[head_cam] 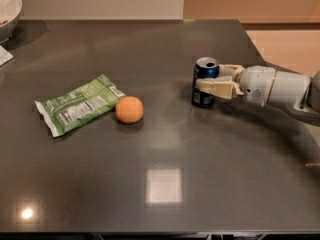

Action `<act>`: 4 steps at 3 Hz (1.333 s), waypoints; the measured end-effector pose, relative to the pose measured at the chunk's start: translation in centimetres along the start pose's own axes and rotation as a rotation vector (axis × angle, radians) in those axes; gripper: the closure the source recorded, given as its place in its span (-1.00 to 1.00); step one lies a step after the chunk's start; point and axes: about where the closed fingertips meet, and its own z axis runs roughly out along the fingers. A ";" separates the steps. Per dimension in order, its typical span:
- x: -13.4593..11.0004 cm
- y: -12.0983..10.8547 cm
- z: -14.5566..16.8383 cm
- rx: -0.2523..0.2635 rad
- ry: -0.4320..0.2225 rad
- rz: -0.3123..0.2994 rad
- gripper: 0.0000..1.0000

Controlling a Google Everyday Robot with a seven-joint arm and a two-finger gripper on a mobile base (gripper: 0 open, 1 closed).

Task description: Place pepsi can upright

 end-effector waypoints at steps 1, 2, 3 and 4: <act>0.2 0.0 -0.6 0.004 -0.036 -0.002 0.19; 0.2 0.1 -0.4 0.000 -0.035 -0.004 -0.30; 0.1 0.3 -0.2 -0.004 -0.036 -0.005 -0.74; 0.0 0.4 0.0 -0.009 -0.036 -0.006 -1.00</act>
Offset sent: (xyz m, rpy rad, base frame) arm -0.0030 -0.0049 -0.0013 0.0253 -0.0184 -0.0035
